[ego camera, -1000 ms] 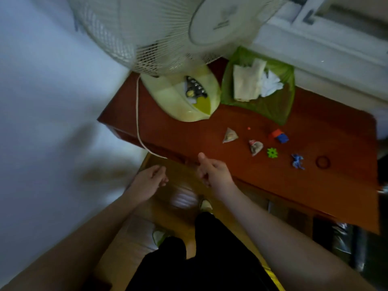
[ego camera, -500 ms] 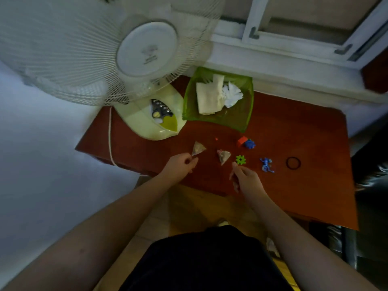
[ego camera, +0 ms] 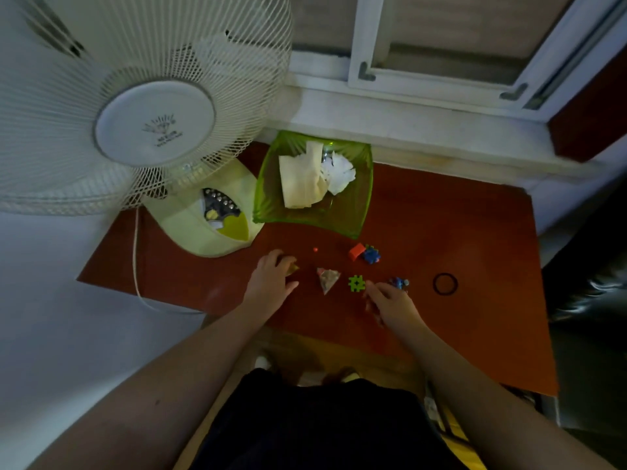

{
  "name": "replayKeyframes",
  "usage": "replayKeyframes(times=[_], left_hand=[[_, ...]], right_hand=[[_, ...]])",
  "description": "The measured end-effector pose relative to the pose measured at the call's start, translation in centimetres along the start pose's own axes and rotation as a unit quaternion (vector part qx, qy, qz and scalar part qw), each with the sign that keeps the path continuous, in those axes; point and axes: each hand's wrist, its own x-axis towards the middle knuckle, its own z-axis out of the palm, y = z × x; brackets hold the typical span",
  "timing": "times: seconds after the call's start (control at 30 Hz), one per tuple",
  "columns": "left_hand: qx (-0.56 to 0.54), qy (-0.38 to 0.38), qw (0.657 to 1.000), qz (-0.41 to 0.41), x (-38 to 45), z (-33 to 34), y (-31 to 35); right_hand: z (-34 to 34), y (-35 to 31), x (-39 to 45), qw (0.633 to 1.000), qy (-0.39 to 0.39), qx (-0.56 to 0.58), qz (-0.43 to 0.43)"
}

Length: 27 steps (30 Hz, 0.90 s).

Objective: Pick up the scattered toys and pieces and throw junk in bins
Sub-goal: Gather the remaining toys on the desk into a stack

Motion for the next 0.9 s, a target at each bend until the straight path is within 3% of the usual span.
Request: replayKeyframes(times=[0.13, 0.33, 0.47, 0.6, 0.73, 0.9], left_hand=[[-0.022, -0.003, 0.998, 0.062, 0.9, -0.4, -0.4], [-0.029, -0.043, 0.991, 0.123, 1.3, -1.2, -0.8], [-0.072, -0.043, 0.986, 0.142, 1.6, -1.4, -0.6], [-0.089, -0.099, 0.966, 0.22, 2.4, -1.4, 1.4], [-0.073, -0.116, 0.95, 0.28, 2.9, -0.7, 3.7], [0.037, -0.142, 0.949, 0.279, 3.4, 0.5, 4.2]], right_hand=[[1.8, -0.5, -0.5, 0.999, -0.041, -0.023, 0.004], [3.9, -1.1, -0.6, 1.0, 0.005, -0.025, 0.01], [5.0, -0.8, -1.2, 0.993, 0.036, 0.108, 0.032], [5.8, 0.3, -1.3, 0.948, 0.08, 0.301, 0.066], [6.2, 1.0, -2.1, 0.941, 0.104, 0.313, 0.072], [5.9, 1.6, -3.0, 0.943, 0.135, 0.297, 0.069]])
